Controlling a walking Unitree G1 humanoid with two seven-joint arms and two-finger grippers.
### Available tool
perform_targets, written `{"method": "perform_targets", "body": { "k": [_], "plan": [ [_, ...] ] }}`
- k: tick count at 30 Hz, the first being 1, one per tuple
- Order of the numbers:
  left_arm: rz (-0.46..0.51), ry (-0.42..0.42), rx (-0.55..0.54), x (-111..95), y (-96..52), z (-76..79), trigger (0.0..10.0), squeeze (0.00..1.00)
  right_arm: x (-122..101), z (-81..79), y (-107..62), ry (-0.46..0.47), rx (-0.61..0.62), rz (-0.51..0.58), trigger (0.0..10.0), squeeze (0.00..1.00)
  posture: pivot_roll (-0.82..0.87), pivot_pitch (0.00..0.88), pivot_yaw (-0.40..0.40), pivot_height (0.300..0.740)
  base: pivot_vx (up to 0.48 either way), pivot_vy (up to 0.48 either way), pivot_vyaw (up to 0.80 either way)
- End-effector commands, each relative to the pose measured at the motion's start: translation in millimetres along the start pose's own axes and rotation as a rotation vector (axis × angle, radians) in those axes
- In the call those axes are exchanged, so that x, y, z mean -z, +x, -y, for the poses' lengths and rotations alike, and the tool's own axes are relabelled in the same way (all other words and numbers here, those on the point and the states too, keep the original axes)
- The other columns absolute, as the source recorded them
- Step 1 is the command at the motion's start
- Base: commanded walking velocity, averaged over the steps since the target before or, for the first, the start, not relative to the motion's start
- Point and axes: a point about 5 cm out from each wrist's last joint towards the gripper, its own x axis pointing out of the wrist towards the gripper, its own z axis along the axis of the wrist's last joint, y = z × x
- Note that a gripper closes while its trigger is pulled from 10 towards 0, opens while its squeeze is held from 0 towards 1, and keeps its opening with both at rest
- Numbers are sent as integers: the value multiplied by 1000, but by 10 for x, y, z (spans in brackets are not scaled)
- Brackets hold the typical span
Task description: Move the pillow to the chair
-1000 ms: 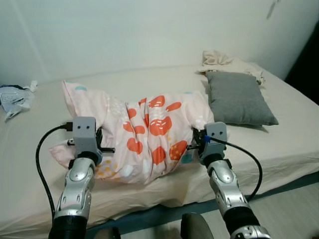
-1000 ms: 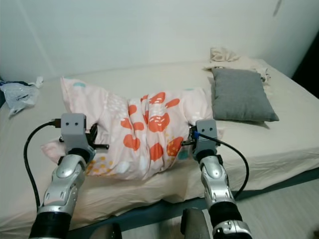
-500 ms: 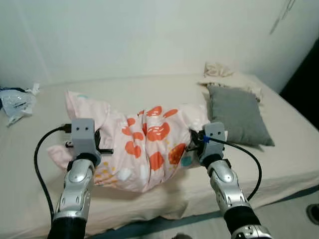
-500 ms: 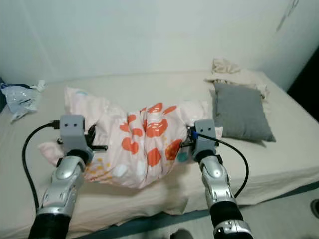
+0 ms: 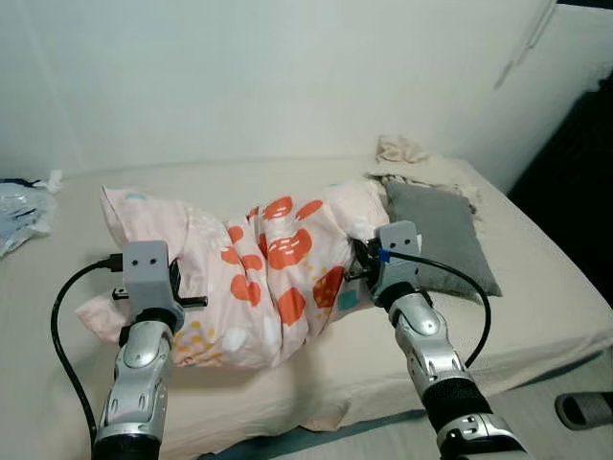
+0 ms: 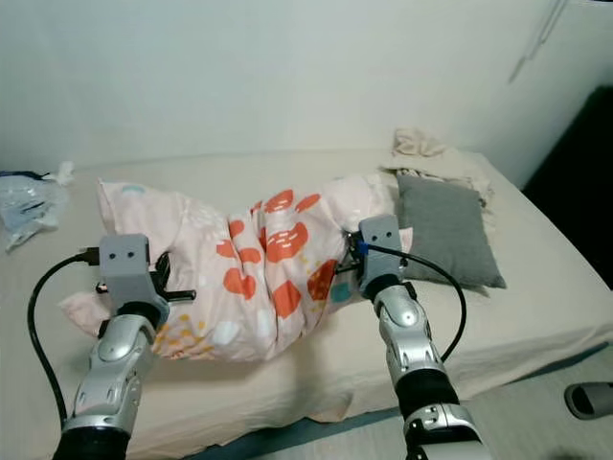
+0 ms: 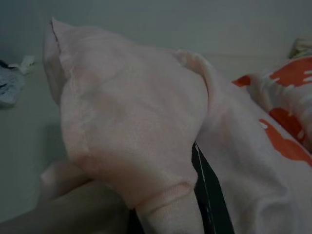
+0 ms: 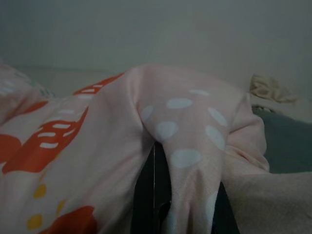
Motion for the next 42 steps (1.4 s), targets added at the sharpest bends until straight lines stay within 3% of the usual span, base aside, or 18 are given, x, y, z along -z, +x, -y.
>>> {"method": "perform_targets", "body": {
  "k": [1, 4, 7, 11, 19, 24, 27, 32, 38, 42],
  "plan": [
    [53, -16, 33, -101, 7, 75, 10000, 0, -62, -23, 1, 4, -11, 55, 10000, 0, -8, 37, -114, 740, 0, 0, 0],
    [-23, -8, 5, 17, 25, 43, 10000, 0, -13, 2, 2, 59, 25, 30, 10000, 0, -7, 36, -115, 740, 0, 0, 0],
    [-41, -9, 7, 55, 34, 30, 10000, 0, 48, -3, -6, 49, 25, -3, 10000, 0, 0, 33, -120, 740, 0, 0, 0],
    [-40, 9, 7, 50, 38, 16, 10000, 0, 186, -43, -38, 15, 2, -81, 10000, 0, 16, 36, -120, 740, 0, 0, 0],
    [-6, -19, 23, 14, 58, 48, 10000, 0, 203, -79, -35, 25, -2, -85, 10000, 0, 10, 35, -108, 740, 0, 0, 0],
    [-33, -31, 42, 36, 63, 88, 10000, 0, 211, -77, -32, 42, 6, -85, 10000, 0, 6, 35, -103, 740, 0, 0, 0],
    [-76, -15, 55, 113, 48, 109, 10000, 0, 244, -72, -41, 83, 10, -100, 10000, 0, -1, 30, -102, 740, 0, 0, -637],
    [-190, -35, 33, 323, -21, 65, 10000, 0, 290, -22, -80, 44, 15, -132, 10000, 0, -17, 40, -111, 740, 0, 0, -800],
    [-241, 69, -9, 377, -42, 35, 10000, 0, 311, 0, -102, 37, 7, -145, 10000, 0, -22, 55, -123, 740, 0, 0, -800],
    [-232, 28, 2, 381, -53, 64, 10000, 0, 301, -16, -92, 40, -9, -144, 10000, 0, -20, 64, -131, 740, 0, 0, -800]
  ]
}}
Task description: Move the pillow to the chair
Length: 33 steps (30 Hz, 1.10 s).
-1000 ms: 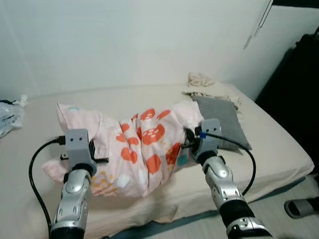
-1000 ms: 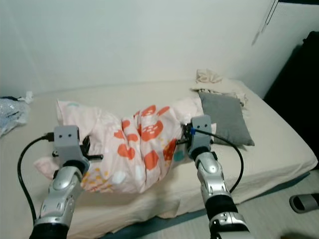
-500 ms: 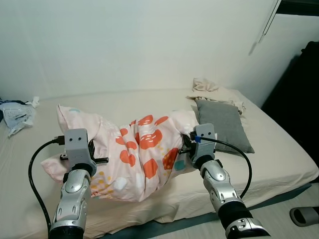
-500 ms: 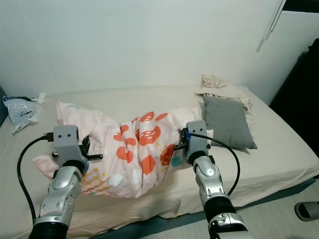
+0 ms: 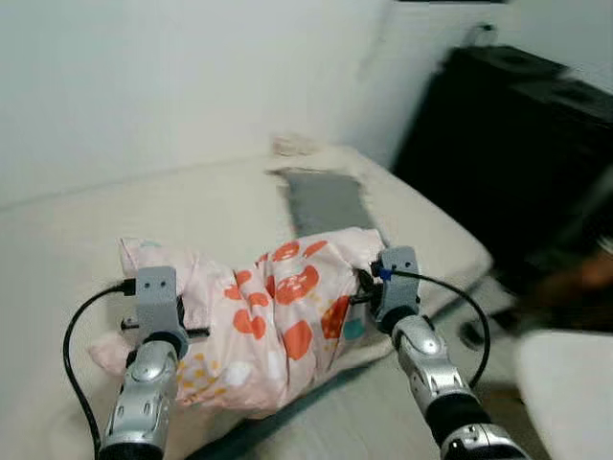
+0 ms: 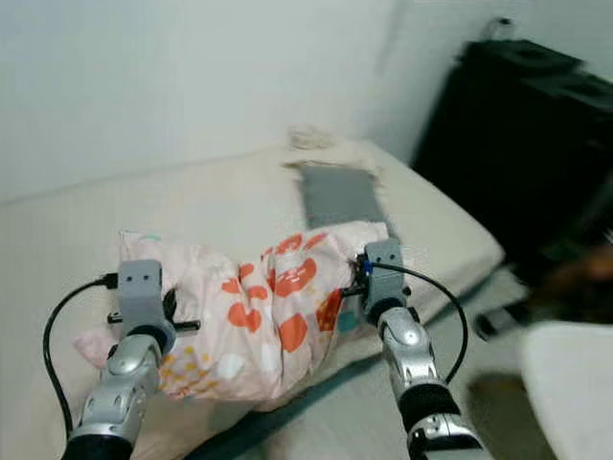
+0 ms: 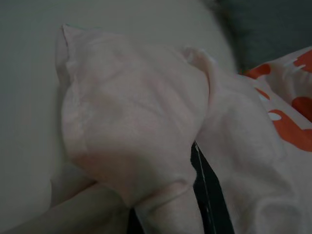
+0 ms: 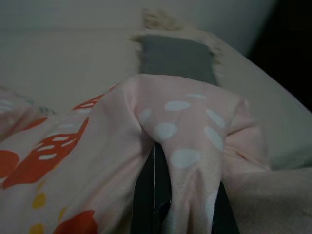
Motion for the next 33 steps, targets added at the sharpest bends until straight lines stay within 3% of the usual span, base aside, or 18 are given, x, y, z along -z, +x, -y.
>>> {"method": "perform_targets", "body": {
  "k": [1, 6, 17, 23, 26, 33],
  "plan": [
    [48, -11, 18, -83, 9, 71, 10000, 0, -44, -24, 20, 0, -20, 16, 10000, 0, -13, 65, -135, 740, 0, 0, -800],
    [77, -47, -42, -206, 14, 9, 10000, 0, -17, -59, 29, 12, -22, -1, 10000, 0, -2, 71, -137, 740, 0, 0, -800],
    [93, -6, -69, -270, 27, -55, 10000, 0, -13, -78, 38, 26, -27, -13, 10000, 0, -9, 77, -141, 740, 0, 0, -800],
    [86, -6, -36, -235, 4, 12, 10000, 0, -17, -59, 44, 28, -23, -20, 10000, 0, -9, 80, -136, 740, 0, 0, -800],
    [100, 43, -34, -248, 8, 36, 10000, 0, 16, -65, 34, 22, -25, -33, 10000, 0, -2, 77, -137, 740, 0, 0, -800],
    [116, 61, 32, -269, 0, 131, 10000, 0, 104, -62, 4, 51, 2, -59, 10000, 0, 14, 55, -117, 740, 0, 0, -800]
  ]
}}
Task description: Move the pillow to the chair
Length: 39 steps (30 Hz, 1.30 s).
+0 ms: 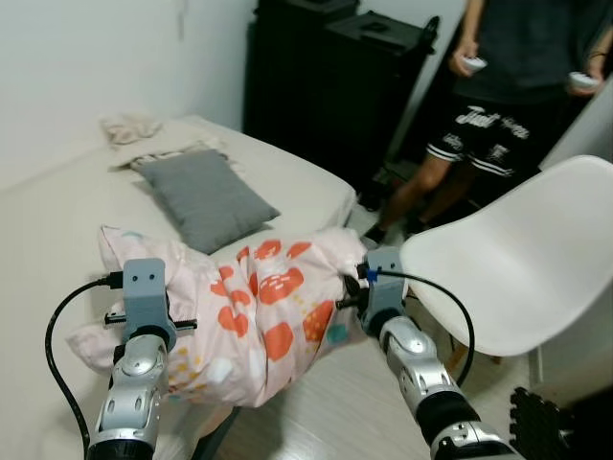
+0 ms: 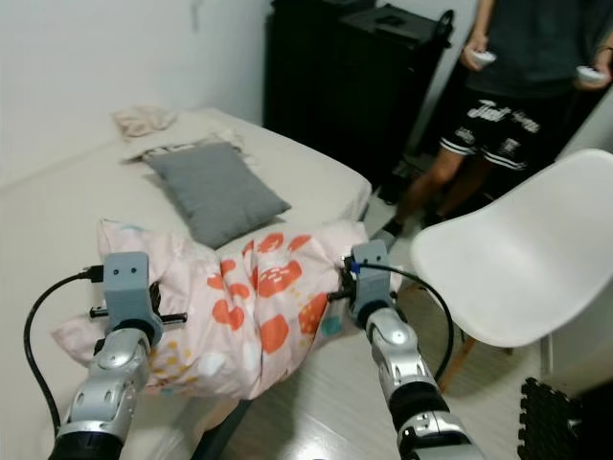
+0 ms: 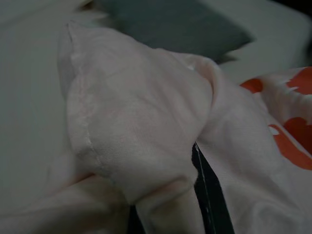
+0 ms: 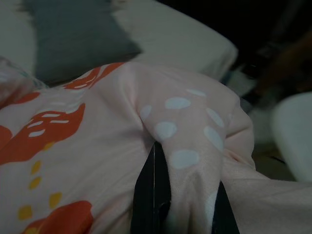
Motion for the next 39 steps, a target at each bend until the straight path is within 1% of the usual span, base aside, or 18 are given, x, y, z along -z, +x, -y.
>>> {"method": "perform_targets", "body": {
  "k": [1, 2, 6, 8, 12, 14, 18, 21, 23, 24, 25, 26, 30, 32, 36, 38, 39],
  "plan": [
    [67, 13, 78, -130, -2, 158, 10000, 0, -32, 29, 1, 15, 19, 24, 10000, 0, 14, 55, -117, 740, 0, 0, -800],
    [64, 56, 111, -115, -1, 156, 10000, 0, -10, 17, -3, 26, 28, 21, 10000, 0, 17, 49, -103, 740, 0, 0, -800],
    [55, 85, 129, -87, 4, 144, 10000, 0, 8, 8, -9, 27, 30, 19, 10000, 0, 29, 40, -88, 740, 0, 0, -800],
    [42, 120, 157, -72, 17, 134, 10000, 0, 70, 19, -39, 37, 46, 10, 10000, 0, 59, 26, -58, 740, 0, 0, -800],
    [46, 145, 177, -87, 18, 127, 10000, 0, 100, 17, -51, 44, 56, 6, 10000, 0, 66, 23, -37, 740, 0, 0, -800],
    [33, 170, 195, -79, 33, 99, 10000, 0, 126, 4, -63, 56, 70, 7, 10000, 0, 63, 24, -3, 740, 0, 0, -800],
    [9, 174, 190, -42, 72, 64, 10000, 0, 150, 11, -80, 64, 85, 8, 10000, 0, 61, 27, 6, 740, 0, 0, -800],
    [6, 182, 192, -36, 86, 70, 10000, 0, 162, 20, -94, 63, 89, 8, 10000, 0, 61, 27, 12, 740, 0, 0, -800],
    [5, 188, 206, -34, 83, 92, 10000, 0, 186, 25, -112, 55, 91, 5, 10000, 0, 53, 27, 36, 740, 0, 0, -800],
    [7, 224, 236, -20, 69, 124, 10000, 0, 212, 28, -127, 48, 98, 0, 10000, 0, 50, 30, 58, 740, 0, 0, -800],
    [7, 224, 236, -20, 69, 124, 10000, 0, 212, 28, -127, 48, 98, 0, 10000, 0, 50, 30, 58, 740, 0, 0, -800],
    [8, 242, 248, -12, 62, 133, 10000, 0, 221, 28, -133, 47, 101, 0, 10000, 0, 50, 30, 63, 740, 0, 0, -800],
    [4, 250, 272, 0, 59, 149, 10000, 0, 234, 30, -146, 55, 119, 4, 10000, 0, 44, 37, 95, 740, 0, 0, -800],
    [16, 239, 285, -21, 77, 176, 10000, 0, 256, 35, -171, 62, 136, 8, 10000, 0, 34, 41, 107, 740, 0, 0, -800],
    [31, 201, 262, -45, 114, 192, 10000, 0, 287, 44, -200, 70, 145, 7, 10000, 0, 26, 43, 95, 740, 0, 0, -800],
    [21, 172, 234, -29, 124, 187, 10000, 0, 304, 30, -211, 65, 138, 2, 10000, 0, 23, 41, 85, 740, 0, 0, -800],
    [21, 172, 234, -29, 124, 187, 10000, 0, 304, 30, -211, 65, 138, 2, 10000, 0, 23, 41, 85, 740, 0, 0, -800]
  ]
}}
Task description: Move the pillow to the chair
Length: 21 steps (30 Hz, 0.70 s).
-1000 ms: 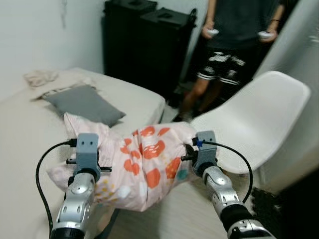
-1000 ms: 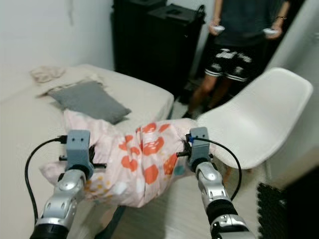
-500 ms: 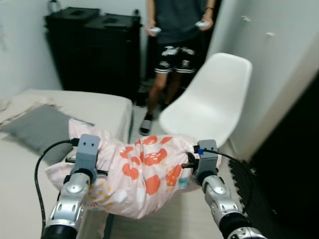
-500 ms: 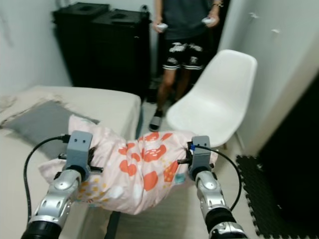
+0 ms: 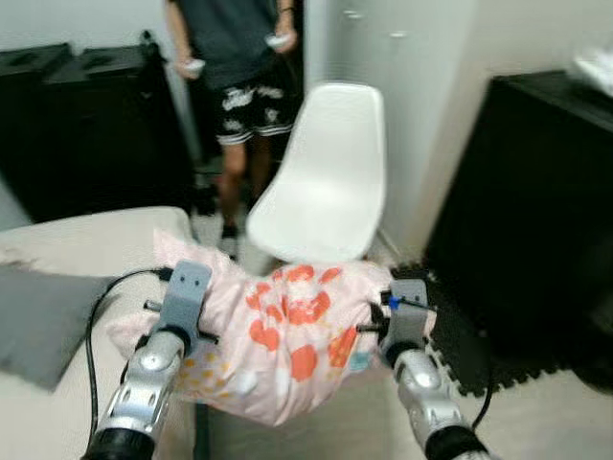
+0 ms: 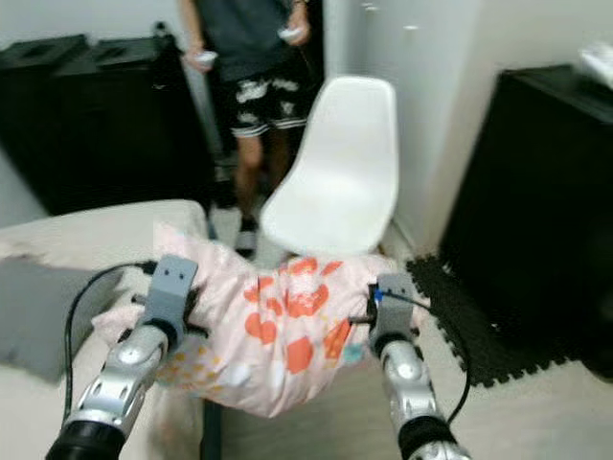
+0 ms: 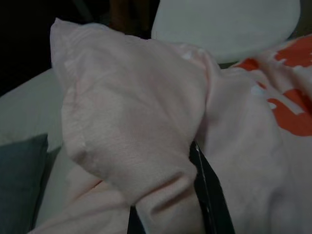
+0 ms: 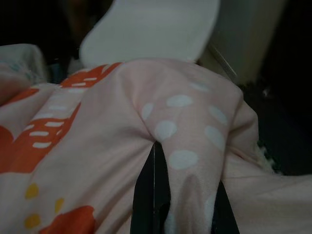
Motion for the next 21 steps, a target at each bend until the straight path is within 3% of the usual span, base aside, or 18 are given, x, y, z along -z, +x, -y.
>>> {"method": "perform_targets", "body": {
  "k": [1, 21],
  "plan": [
    [44, -19, -6, -90, 28, 27, 10000, 0, -98, -73, 25, -12, -33, 52, 10000, 0, 21, 40, 80, 740, 0, 0, -800],
    [45, -43, -30, -82, 58, 125, 10000, 0, -231, -1, 111, -14, 3, 63, 10000, 0, 15, 29, 37, 740, 0, 0, -800]
  ]
}}
